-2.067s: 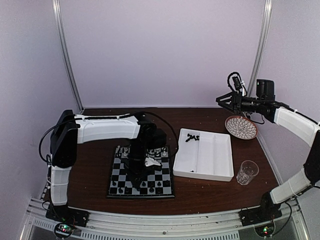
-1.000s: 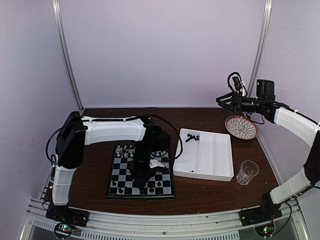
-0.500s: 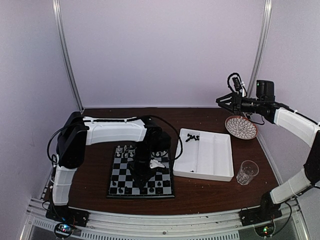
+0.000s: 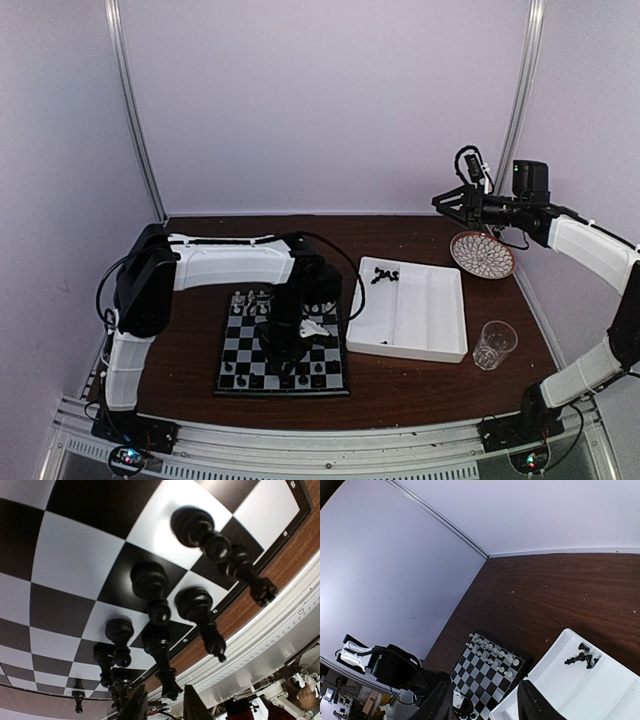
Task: Set up the chess pieces on the board
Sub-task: Place the queen at d8.
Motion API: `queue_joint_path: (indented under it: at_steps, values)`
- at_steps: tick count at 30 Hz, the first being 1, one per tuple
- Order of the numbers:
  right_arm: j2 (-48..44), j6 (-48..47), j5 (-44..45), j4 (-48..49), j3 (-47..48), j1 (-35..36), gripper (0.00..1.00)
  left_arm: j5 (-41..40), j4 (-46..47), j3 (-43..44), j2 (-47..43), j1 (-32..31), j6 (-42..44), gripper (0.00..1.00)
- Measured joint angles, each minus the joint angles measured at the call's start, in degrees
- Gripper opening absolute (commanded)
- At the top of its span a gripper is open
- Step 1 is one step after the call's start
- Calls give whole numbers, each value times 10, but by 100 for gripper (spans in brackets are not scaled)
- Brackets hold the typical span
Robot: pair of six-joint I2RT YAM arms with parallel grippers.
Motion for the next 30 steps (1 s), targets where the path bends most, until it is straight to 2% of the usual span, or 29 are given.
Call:
queue_joint_path:
  at_steps: [3, 15, 25, 30]
  values:
    - [0, 0, 0, 0, 0, 0, 48, 1, 2, 0, 0, 0, 0, 19]
    - [0, 0, 0, 0, 0, 0, 47, 16, 6, 0, 0, 0, 0, 18]
    - [0, 0, 0, 0, 0, 0, 47, 10, 6, 3, -1, 0, -2, 47]
    - [0, -5, 1, -2, 0, 0, 47, -7, -6, 18, -29, 0, -4, 48]
